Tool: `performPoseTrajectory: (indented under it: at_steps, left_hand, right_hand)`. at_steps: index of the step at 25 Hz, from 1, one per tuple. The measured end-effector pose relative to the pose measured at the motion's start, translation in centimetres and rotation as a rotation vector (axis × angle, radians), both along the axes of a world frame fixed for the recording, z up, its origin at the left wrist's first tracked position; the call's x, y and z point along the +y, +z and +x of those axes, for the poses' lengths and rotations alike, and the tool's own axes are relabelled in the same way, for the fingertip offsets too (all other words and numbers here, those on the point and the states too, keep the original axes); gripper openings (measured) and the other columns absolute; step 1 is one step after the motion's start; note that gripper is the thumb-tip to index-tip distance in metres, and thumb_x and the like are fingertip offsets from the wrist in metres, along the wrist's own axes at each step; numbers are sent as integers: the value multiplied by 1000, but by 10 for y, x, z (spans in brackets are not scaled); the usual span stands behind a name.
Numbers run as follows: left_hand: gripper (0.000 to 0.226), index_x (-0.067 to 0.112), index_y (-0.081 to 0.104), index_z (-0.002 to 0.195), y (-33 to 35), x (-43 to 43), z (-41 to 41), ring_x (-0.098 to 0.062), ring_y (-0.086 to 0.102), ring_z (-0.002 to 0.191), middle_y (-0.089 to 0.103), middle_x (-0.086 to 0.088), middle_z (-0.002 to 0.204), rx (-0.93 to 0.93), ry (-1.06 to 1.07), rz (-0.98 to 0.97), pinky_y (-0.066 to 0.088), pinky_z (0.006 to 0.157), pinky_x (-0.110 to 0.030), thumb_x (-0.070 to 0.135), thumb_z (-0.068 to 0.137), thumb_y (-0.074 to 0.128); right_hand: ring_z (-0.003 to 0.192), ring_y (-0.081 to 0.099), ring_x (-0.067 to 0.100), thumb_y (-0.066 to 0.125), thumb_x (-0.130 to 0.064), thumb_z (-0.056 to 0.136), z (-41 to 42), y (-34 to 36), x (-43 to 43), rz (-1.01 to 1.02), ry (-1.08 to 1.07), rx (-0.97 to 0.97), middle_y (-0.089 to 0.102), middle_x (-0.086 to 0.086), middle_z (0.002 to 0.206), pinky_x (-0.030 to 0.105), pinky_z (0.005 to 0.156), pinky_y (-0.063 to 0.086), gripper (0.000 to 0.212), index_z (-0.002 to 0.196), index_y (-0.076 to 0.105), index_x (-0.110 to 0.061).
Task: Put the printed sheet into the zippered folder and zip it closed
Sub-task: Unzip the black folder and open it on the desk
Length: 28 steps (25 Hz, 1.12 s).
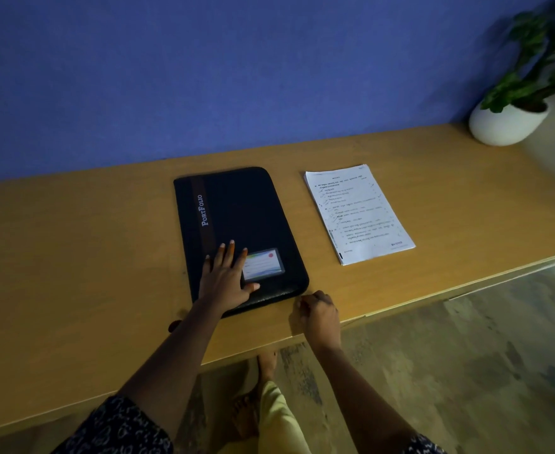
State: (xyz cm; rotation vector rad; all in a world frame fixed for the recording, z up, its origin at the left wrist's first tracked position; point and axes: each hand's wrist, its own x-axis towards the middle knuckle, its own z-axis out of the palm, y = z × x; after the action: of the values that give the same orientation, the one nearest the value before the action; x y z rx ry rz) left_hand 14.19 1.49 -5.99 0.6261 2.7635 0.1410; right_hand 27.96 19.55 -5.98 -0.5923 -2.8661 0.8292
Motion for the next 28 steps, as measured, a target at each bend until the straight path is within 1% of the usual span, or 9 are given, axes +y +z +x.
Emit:
performPoseTrajectory:
  at_steps: [7, 9, 12, 14, 16, 19, 21, 24, 28]
  left_hand:
    - [85, 25, 11, 153, 3, -5, 7, -27, 4, 150, 2, -7, 163, 12, 8, -2, 12, 119, -51, 65, 87, 45]
    - [71, 22, 29, 148, 9, -2, 24, -29, 23, 145, 24, -10, 158, 77, 36, 51, 25, 115, -48, 58, 89, 49]
    - [39, 24, 58, 118, 10, 15, 66, -23, 52, 115, 57, -3, 123, 226, -7, 146, 40, 96, -42, 50, 88, 52]
    - [30, 25, 64, 107, 8, 31, 90, -22, 57, 105, 64, 0, 110, 181, -33, 158, 36, 94, -44, 45, 89, 51]
    - [25, 22, 66, 103, 8, 46, 102, -23, 59, 103, 66, -1, 107, 105, -38, 106, 31, 96, -46, 38, 90, 51]
    - [17, 21, 67, 99, 8, 60, 107, -24, 58, 106, 67, -2, 106, 42, 17, 31, 26, 101, -49, 28, 90, 54]
    - [17, 22, 68, 99, 6, 66, 108, -23, 58, 107, 68, -1, 106, 29, 108, 34, 25, 102, -49, 28, 90, 56]
    - [30, 23, 70, 100, 2, 73, 114, -22, 62, 105, 71, 1, 104, 64, 238, 116, 28, 103, -48, 47, 88, 57]
    - [25, 23, 75, 83, 10, 83, 124, -15, 70, 83, 75, 4, 82, 131, 381, 195, 36, 101, -48, 48, 77, 72]
  right_hand:
    - [91, 62, 28, 58, -9, 91, 6, -1, -24, -75, -88, -22, 67, 14, 100, 33, 75, 51, 19, 101, 72, -4]
    - [88, 62, 26, 56, -11, 92, 5, -2, -22, -118, -149, -56, 66, 12, 103, 32, 74, 51, 20, 103, 72, -5]
    - [82, 61, 19, 57, -11, 92, 5, 0, -22, -159, -162, -79, 66, 10, 105, 26, 71, 50, 19, 104, 71, -5]
    - [82, 60, 14, 59, -8, 90, 5, 0, -23, -195, -125, -96, 66, 8, 105, 20, 70, 49, 19, 105, 71, -5]
    - [80, 59, 9, 60, -5, 86, 6, 0, -22, -241, -116, -131, 66, 6, 104, 9, 67, 46, 21, 104, 71, -7]
    - [72, 57, 3, 57, -2, 84, 4, 3, -15, -321, -158, -168, 66, 2, 95, 5, 57, 41, 24, 101, 72, -9]
    - [72, 62, 13, 55, -3, 86, 4, 7, -8, -262, -169, -152, 69, 4, 90, 7, 58, 45, 24, 98, 73, -10]
    - [94, 67, 24, 55, -3, 89, 1, 14, 6, -69, -98, -131, 65, 10, 116, 33, 78, 59, 36, 124, 61, -13]
    - [109, 63, 25, 55, -6, 92, -15, 21, 15, 172, 205, -195, 57, 8, 130, 36, 86, 58, 47, 137, 49, -21]
